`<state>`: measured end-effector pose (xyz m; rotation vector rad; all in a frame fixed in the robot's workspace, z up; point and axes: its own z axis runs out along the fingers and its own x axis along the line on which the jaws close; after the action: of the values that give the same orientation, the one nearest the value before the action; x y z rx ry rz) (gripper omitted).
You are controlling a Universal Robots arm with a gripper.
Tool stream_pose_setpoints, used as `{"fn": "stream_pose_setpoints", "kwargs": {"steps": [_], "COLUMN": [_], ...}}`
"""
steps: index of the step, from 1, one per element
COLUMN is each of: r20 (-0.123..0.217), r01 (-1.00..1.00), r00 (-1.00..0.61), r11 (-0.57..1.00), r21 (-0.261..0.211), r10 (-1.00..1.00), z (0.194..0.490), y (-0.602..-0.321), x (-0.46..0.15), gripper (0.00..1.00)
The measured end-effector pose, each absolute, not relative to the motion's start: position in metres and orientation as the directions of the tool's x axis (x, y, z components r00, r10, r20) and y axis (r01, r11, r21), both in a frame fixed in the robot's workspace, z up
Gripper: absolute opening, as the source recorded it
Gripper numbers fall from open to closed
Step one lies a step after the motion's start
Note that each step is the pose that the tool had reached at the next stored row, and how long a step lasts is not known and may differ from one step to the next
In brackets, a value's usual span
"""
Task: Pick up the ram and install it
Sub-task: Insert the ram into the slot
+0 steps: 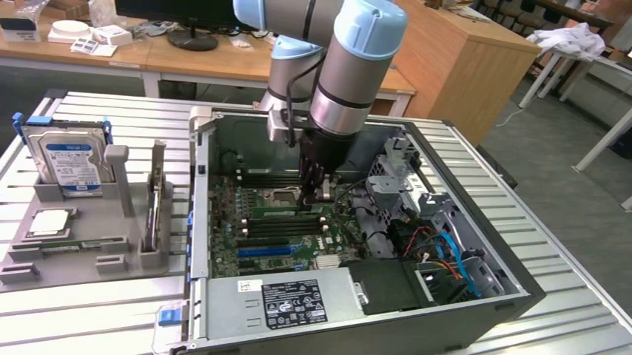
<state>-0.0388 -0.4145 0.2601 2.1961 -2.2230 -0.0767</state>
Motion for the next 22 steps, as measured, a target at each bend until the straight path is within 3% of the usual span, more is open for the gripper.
{"fn": "stream_pose_setpoints", "kwargs": {"steps": [22], "r20": [-0.023], "r01": [-0.999], "r00": [-0.013], "r11": [0.012], "r21": [0.046], "r10": [-1.0], "z": [0.246], "y": [-0.417], "x": [-0.039], "gripper": [0.12]}}
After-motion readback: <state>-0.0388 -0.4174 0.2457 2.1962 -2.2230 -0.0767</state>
